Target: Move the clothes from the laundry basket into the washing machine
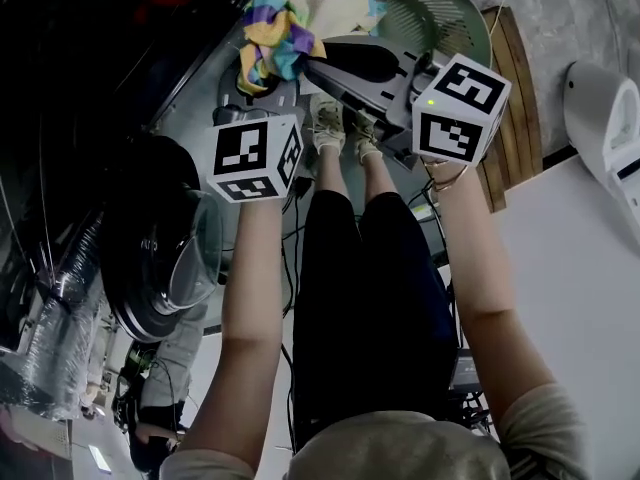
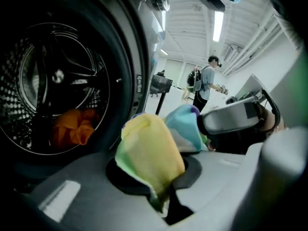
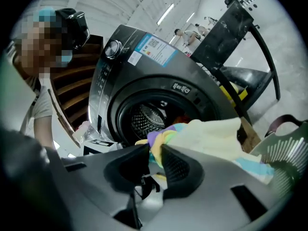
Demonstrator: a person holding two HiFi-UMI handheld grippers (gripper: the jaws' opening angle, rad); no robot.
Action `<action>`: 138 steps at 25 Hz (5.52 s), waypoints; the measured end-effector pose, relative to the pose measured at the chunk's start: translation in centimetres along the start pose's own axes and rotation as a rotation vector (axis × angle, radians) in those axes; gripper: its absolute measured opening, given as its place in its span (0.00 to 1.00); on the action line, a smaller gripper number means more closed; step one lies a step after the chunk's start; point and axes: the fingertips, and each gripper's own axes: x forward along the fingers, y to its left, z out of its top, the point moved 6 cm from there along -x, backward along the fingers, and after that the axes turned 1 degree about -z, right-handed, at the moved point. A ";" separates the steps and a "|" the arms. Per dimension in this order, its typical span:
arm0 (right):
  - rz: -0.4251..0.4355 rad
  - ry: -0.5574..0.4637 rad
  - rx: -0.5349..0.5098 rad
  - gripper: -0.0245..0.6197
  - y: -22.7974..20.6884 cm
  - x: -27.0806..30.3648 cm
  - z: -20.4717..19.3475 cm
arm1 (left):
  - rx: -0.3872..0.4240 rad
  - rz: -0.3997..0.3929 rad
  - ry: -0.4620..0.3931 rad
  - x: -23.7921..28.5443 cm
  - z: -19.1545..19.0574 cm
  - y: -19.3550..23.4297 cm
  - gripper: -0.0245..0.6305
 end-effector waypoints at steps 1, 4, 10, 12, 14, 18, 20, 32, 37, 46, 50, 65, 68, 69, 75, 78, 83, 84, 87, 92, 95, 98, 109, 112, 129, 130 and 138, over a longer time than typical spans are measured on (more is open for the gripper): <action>-0.004 -0.005 0.008 0.14 -0.2 0.2 -0.1 | -0.004 0.029 -0.010 -0.4 0.2 0.7 0.14; -0.014 0.004 0.008 0.22 -0.5 0.9 -0.4 | -0.006 0.107 -0.046 -1.7 1.3 2.7 0.14; -0.009 0.046 -0.007 0.24 -0.3 2.9 -1.6 | -0.045 0.313 -0.105 -4.4 2.6 7.8 0.14; -0.021 0.047 0.008 0.24 -0.6 3.2 -2.0 | -0.075 0.394 -0.095 -4.2 1.8 10.1 0.14; -0.033 0.041 0.026 0.24 -1.0 3.5 -2.3 | -0.112 0.463 -0.089 -3.4 0.9 12.4 0.14; -0.059 0.047 0.043 0.24 -2.2 4.2 -3.1 | -0.099 0.544 -0.112 -0.9 0.0 15.6 0.14; -0.060 0.050 0.050 0.24 -2.8 4.7 -3.5 | -0.060 0.571 -0.120 0.4 -0.4 16.7 0.14; -0.086 0.059 0.101 0.24 -4.5 6.5 -5.7 | -0.045 0.633 -0.199 2.0 3.7 21.5 0.14; -0.070 0.011 0.141 0.24 -3.9 6.1 -5.4 | 0.008 0.669 -0.295 1.9 7.0 22.7 0.14; -0.036 0.068 0.195 0.24 -2.9 6.3 -7.5 | -0.256 0.664 -0.164 3.2 1.5 24.7 0.42; -0.049 0.063 0.215 0.24 -2.8 5.6 -7.6 | -0.309 0.695 -0.191 0.4 1.3 24.6 0.47; -0.142 0.003 0.281 0.24 -4.6 4.2 -8.0 | -0.504 0.384 -0.062 4.4 -7.0 12.5 0.59; -0.137 0.006 0.266 0.24 -4.7 4.4 -8.3 | -0.536 0.437 -0.042 6.3 -7.6 13.5 0.59; -0.135 0.006 0.267 0.24 -4.8 4.4 -8.5 | -0.520 0.464 -0.037 6.7 -7.6 13.8 0.59; -0.146 -0.002 0.264 0.24 -5.0 4.5 -8.5 | -0.402 0.521 -0.046 5.9 -6.4 14.4 0.11; -0.145 -0.007 0.265 0.24 -4.7 4.3 -8.4 | -0.279 0.482 -0.047 4.6 -4.8 15.2 0.10; -0.126 -0.024 0.268 0.24 -4.6 4.3 -7.9 | -0.115 0.545 -0.120 2.8 -0.7 17.6 0.08; -0.125 -0.025 0.269 0.24 -4.6 4.3 -7.9 | -0.095 0.576 -0.141 2.5 0.0 18.1 0.08; -0.116 -0.029 0.266 0.24 -4.6 4.6 -7.9 | -0.071 0.651 -0.219 1.8 2.4 20.0 0.08; -0.108 -0.020 0.263 0.24 -4.4 5.2 -8.2 | -0.078 0.743 -0.282 1.8 4.3 22.8 0.08; -0.108 -0.016 0.269 0.24 -4.5 5.2 -8.5 | -0.108 0.725 -0.218 3.4 2.8 23.4 0.10; -0.116 -0.019 0.266 0.24 -4.5 4.9 -8.5 | -0.238 0.768 -0.201 2.5 1.3 23.3 0.35; -0.149 -0.029 0.279 0.24 -4.4 4.0 -8.8 | -0.399 0.551 -0.142 -0.3 -5.3 12.2 0.52; -0.168 -0.043 0.301 0.23 -4.9 3.5 -9.2 | -0.500 0.501 -0.043 2.7 -8.3 9.9 0.53; -0.233 -0.072 0.290 0.18 -6.2 2.9 -9.0 | -0.297 0.508 -0.168 3.5 -3.0 14.4 0.09; -0.231 -0.075 0.286 0.18 -6.0 2.9 -8.7 | -0.280 0.518 -0.190 3.0 -2.1 15.1 0.09; -0.199 -0.069 0.260 0.18 -5.3 3.5 -7.6 | -0.190 0.638 -0.338 0.0 3.4 20.8 0.09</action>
